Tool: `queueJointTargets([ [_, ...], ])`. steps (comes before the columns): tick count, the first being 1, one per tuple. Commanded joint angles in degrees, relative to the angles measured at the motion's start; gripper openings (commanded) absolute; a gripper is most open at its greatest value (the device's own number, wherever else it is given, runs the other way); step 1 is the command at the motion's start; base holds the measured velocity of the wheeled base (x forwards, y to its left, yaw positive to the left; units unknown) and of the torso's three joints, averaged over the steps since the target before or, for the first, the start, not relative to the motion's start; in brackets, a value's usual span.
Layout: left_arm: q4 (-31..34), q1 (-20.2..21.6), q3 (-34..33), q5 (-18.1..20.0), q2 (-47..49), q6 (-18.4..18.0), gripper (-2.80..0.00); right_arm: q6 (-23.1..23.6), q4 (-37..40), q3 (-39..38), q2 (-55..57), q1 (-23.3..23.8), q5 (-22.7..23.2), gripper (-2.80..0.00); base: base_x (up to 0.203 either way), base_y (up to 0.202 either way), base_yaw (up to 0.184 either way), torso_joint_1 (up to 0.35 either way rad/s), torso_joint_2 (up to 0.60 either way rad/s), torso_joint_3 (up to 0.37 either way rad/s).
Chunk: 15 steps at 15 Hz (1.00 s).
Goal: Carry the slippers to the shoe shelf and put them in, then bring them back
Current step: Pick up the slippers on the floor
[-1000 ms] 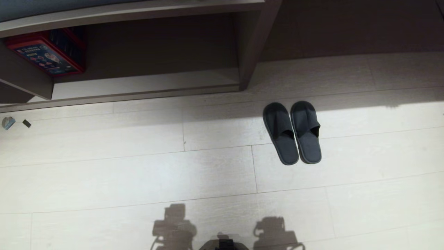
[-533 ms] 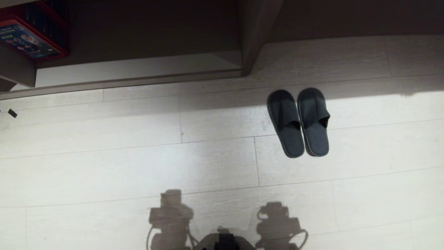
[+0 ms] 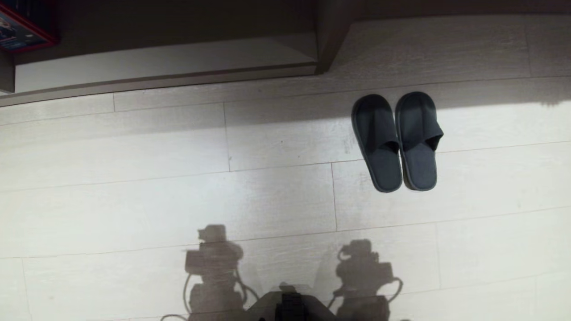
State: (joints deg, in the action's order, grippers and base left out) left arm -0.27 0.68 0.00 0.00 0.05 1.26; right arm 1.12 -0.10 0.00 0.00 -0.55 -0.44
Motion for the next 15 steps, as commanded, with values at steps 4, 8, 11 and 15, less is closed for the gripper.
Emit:
queueJointTargets([
  [4,0.00,0.02,0.00,0.00,0.04,0.04,-2.80,-0.85,0.10,0.00,0.00,0.02,0.00,-2.80,0.000,0.000,0.000,0.002,0.01,-0.196],
  [8,0.00,0.02,0.00,0.00,0.04,-0.03,-2.80,-0.65,0.01,0.00,0.00,-0.04,-0.09,-2.80,0.000,0.000,0.000,0.004,0.01,-0.195],
  [11,0.00,0.02,0.00,0.00,0.04,-0.03,-2.80,-0.43,0.01,0.00,0.00,-0.03,0.00,-2.80,0.000,0.000,0.000,0.003,0.00,-0.196],
  [15,0.00,0.02,0.00,0.00,0.04,-0.03,-2.80,-0.15,0.01,0.00,0.00,0.02,0.09,-2.80,0.000,0.000,0.000,0.003,0.00,-0.134],
])
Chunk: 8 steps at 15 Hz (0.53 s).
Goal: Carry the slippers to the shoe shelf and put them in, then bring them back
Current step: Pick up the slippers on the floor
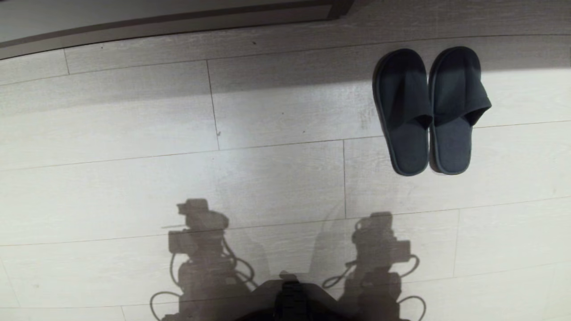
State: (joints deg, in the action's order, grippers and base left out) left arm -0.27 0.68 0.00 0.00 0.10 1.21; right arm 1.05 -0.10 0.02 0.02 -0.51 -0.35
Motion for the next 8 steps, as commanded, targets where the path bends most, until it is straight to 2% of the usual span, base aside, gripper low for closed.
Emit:
queueJointTargets([
  [1,0.00,0.02,0.00,0.00,-0.01,0.02,-2.80,0.61,0.01,-0.02,-0.02,-0.02,0.00,-2.80,0.000,0.000,0.000,0.002,0.00,-0.036],
  [5,0.00,0.02,0.00,0.00,-0.01,-0.33,-2.80,2.27,-0.49,0.16,0.13,-0.02,0.49,-2.80,0.000,0.000,0.000,0.000,0.00,0.000],
  [8,0.00,0.02,0.00,0.00,-0.01,-0.33,-2.80,4.33,-0.21,7.46,6.16,-0.02,2.42,-2.80,0.000,0.000,0.000,0.000,0.00,0.000],
])
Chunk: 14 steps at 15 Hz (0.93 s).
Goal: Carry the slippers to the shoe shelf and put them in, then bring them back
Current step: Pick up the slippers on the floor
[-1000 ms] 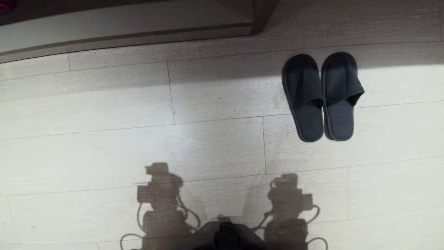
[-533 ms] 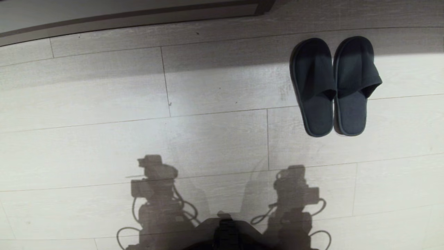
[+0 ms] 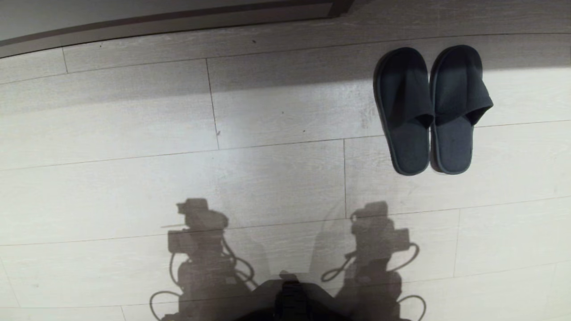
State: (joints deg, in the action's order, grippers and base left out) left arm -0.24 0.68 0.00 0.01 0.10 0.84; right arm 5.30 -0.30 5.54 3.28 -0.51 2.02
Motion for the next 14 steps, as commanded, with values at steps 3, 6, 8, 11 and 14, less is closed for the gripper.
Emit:
queueJointTargets([
  [3,-0.03,0.02,0.00,-0.01,-0.01,0.04,-2.80,1.21,-1.20,11.10,18.20,-0.22,1.02,-2.80,0.000,0.000,0.000,0.000,0.00,0.000],
  [6,-0.03,0.02,0.00,-0.01,-0.01,0.04,-2.80,2.37,-8.55,17.30,36.87,-0.30,1.64,-2.80,0.000,0.000,0.000,0.000,0.00,0.000],
  [8,-0.03,0.02,0.00,-0.01,-0.01,0.04,-2.80,2.78,-17.71,20.62,49.39,-0.45,1.92,-2.80,0.000,0.000,0.000,0.000,0.00,0.000],
  [11,-0.03,0.02,0.00,-0.01,-0.01,0.04,-2.80,1.84,-26.22,27.00,62.78,-1.85,2.20,0.00,0.000,0.000,0.000,0.000,0.00,0.000],
  [14,-0.03,0.02,0.00,-0.01,-0.01,0.04,-2.80,1.11,-35.11,29.91,71.75,-2.53,1.88,0.00,0.000,0.000,0.000,0.000,0.00,0.000],
])
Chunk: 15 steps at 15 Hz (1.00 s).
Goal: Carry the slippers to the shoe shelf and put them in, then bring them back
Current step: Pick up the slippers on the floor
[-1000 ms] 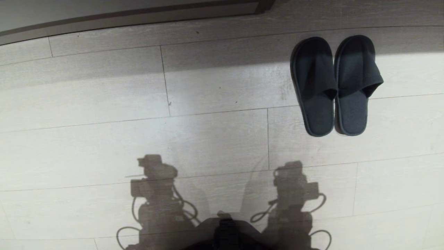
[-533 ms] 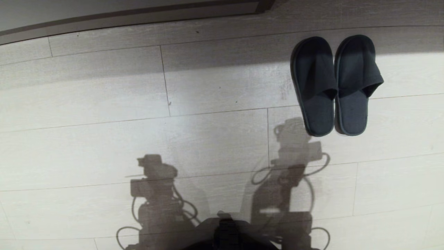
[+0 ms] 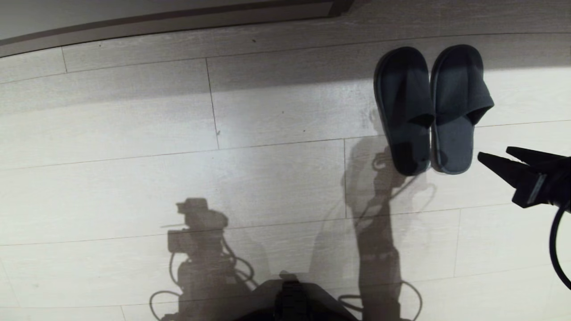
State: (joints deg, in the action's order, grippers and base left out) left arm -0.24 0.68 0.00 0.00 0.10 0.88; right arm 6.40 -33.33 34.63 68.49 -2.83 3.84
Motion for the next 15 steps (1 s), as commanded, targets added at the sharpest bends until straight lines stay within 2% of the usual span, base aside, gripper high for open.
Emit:
queueJointTargets([
  [1,-0.02,0.02,0.00,0.00,-0.01,0.00,-2.80,-0.22,-5.35,0.85,9.22,-0.40,-0.57,0.00,0.000,0.000,0.000,0.000,0.00,0.000],
  [4,-0.02,0.02,0.00,0.00,-0.01,0.00,-2.80,-3.86,-18.59,0.26,17.77,-2.22,-4.28,0.00,0.000,0.000,0.000,0.000,0.00,0.000],
  [6,-0.02,0.02,0.00,0.00,-0.01,0.00,-2.80,-2.93,-27.66,0.10,20.96,-2.67,-4.73,0.00,0.000,0.000,0.000,0.000,0.00,0.000],
  [11,-0.02,0.02,0.00,0.00,-0.01,0.00,-2.80,1.25,-33.59,1.71,23.96,-2.97,-4.61,0.00,0.000,0.000,0.000,0.000,0.00,0.000],
  [15,-0.02,0.02,0.00,0.00,-0.01,0.00,-2.80,3.42,-33.81,3.59,26.26,-2.97,-5.18,0.00,0.000,0.000,0.000,0.000,0.00,0.000],
])
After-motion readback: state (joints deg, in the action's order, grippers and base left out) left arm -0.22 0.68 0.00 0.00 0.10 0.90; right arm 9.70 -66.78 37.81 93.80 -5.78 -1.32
